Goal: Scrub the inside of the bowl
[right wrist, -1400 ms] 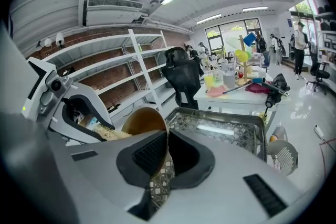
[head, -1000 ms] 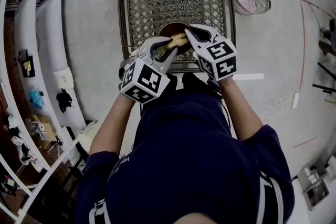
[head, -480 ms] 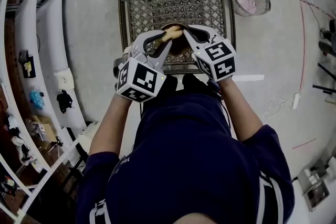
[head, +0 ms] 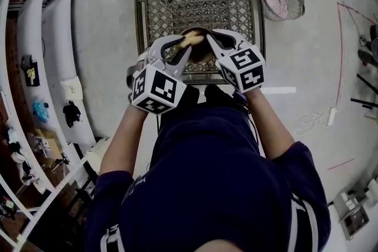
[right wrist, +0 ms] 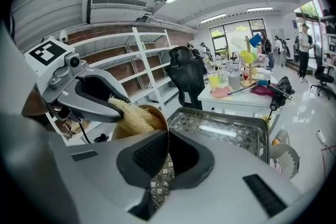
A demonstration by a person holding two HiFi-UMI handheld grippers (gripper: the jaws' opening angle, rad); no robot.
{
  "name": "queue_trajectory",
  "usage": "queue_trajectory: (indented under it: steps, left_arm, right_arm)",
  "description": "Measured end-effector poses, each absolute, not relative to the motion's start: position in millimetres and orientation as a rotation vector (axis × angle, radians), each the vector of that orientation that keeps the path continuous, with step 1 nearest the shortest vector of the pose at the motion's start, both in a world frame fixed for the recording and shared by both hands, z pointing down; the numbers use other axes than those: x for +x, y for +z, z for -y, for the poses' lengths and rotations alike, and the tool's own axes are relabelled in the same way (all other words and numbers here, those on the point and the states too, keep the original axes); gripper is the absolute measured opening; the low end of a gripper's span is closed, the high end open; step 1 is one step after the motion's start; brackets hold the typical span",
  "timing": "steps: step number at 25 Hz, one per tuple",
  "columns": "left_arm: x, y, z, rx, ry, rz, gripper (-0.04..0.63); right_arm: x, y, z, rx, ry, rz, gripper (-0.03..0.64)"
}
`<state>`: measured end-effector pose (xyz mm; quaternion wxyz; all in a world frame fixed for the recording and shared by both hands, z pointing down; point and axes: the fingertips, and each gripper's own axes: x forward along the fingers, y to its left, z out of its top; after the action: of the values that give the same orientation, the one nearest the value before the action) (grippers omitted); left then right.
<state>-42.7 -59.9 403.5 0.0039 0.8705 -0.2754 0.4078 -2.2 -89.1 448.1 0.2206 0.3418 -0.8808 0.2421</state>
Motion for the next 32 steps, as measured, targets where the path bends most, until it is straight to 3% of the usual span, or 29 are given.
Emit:
queue_trajectory:
  steps: [22,32]
  left_arm:
    - [-47,403,63,2.703,1.298,0.869,0.075]
    - [-15,415,37,2.731,1.353,0.698,0.075]
  right_arm:
    - [17,446,105,1.022,0.652,2.406,0.015]
    - [22,434,112,1.043,0.605,2.429,0.015]
